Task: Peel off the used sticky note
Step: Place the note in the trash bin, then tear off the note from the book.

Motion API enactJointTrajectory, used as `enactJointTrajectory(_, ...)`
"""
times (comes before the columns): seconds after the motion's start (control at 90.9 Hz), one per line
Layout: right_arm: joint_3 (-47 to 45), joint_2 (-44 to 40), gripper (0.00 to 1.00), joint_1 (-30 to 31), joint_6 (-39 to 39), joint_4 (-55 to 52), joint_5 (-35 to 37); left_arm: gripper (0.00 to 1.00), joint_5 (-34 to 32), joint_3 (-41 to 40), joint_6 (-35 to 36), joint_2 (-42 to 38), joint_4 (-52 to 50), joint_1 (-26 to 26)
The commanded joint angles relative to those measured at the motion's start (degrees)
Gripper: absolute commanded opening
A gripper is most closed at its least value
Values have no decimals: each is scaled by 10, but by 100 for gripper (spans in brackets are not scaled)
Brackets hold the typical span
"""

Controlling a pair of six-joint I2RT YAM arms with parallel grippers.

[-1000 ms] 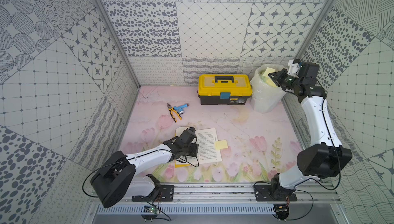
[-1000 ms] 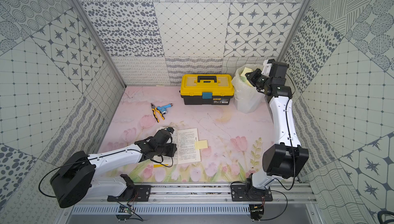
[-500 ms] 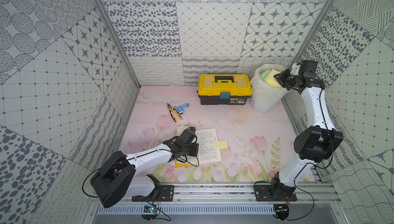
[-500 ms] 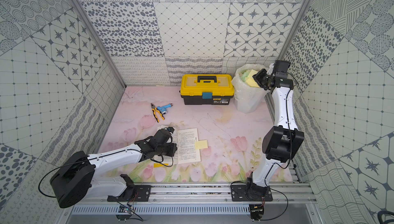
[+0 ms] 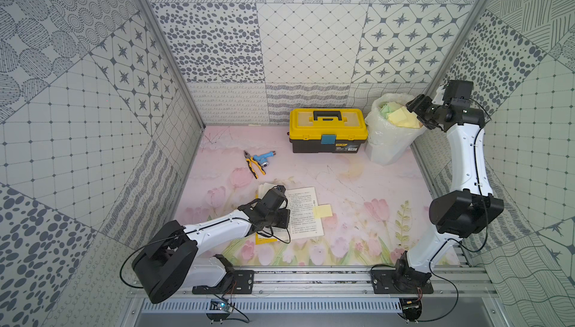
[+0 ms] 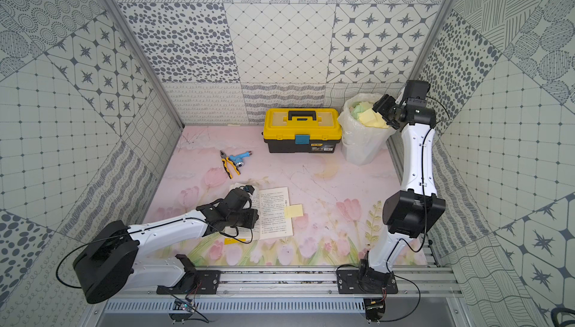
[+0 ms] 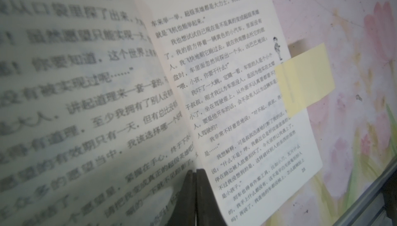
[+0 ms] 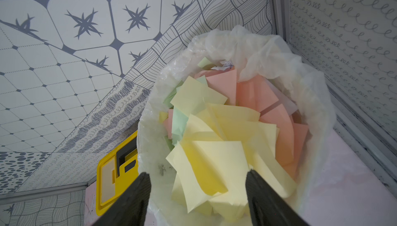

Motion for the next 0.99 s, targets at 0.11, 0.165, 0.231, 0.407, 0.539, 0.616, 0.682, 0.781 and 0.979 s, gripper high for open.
enactJointTrajectory(0.11,-32,-64,80,6,-18,-1,-27,7,-6,4,8,-6,-15,1)
enactJointTrajectory(0.165,-64,-86,81,12,-16,12,-43,7,-5,5,10,-12,-17,0)
enactJointTrajectory(0.231,-118,-118,82,19,-10,43,-64,7,-5,4,13,-21,-18,0)
enactJointTrajectory(0.407,-297,-205,84,41,38,149,-140,8,9,5,25,-30,-16,1)
enactJointTrajectory(0.539,-400,-253,85,76,42,177,-151,9,26,3,32,-39,-11,1)
enactJointTrajectory(0.616,-446,-270,85,106,37,180,-149,10,33,3,37,-44,-10,0)
enactJointTrajectory(0.682,-485,-284,85,135,32,180,-144,10,44,3,41,-50,-7,1)
enactJointTrajectory(0.781,-540,-299,85,184,30,184,-128,10,62,0,46,-55,0,0)
enactJointTrajectory(0.979,-633,-290,85,278,38,211,-128,10,75,1,52,-50,2,-7)
